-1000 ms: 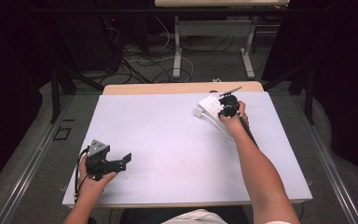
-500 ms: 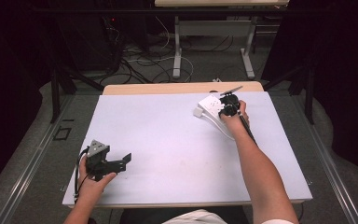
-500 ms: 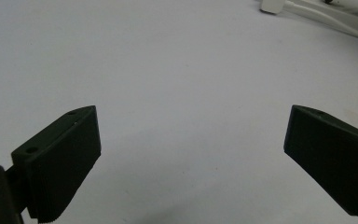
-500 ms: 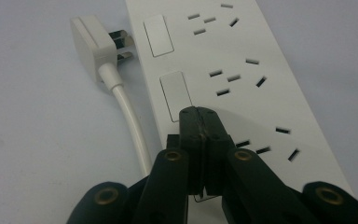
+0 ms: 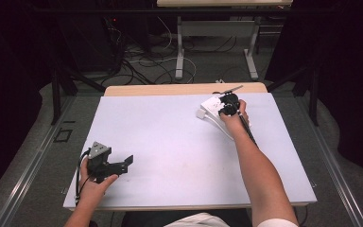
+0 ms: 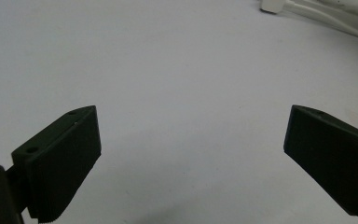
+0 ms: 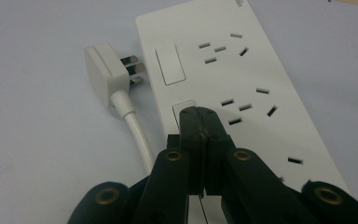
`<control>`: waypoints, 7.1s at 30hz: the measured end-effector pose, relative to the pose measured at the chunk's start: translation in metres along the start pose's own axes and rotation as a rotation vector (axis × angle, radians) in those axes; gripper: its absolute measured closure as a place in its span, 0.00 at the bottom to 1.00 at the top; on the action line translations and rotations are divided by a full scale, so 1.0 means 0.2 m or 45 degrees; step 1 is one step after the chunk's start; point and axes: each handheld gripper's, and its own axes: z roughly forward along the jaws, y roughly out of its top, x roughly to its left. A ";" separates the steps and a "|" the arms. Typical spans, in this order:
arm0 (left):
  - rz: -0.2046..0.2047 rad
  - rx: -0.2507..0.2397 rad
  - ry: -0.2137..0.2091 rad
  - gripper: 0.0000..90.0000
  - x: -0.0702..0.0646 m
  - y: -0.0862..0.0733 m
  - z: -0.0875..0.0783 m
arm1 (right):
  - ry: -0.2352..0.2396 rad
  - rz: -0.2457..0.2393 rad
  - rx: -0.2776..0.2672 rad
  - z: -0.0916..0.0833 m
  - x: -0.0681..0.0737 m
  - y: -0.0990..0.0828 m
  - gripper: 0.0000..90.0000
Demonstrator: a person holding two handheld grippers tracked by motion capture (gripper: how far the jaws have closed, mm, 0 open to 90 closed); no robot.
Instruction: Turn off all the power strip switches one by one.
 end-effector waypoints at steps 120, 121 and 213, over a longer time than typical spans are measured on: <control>-0.028 -0.011 0.018 0.04 0.02 -0.02 -0.04 | -0.014 -0.022 -0.003 0.16 0.11 0.18 1.00; -0.028 -0.011 0.017 0.04 0.02 -0.02 -0.04 | -0.003 -0.022 -0.005 0.16 0.11 0.18 1.00; 0.016 0.001 -0.027 0.05 -0.03 0.04 0.06 | 0.252 -0.277 -0.121 -0.29 0.22 -0.21 0.58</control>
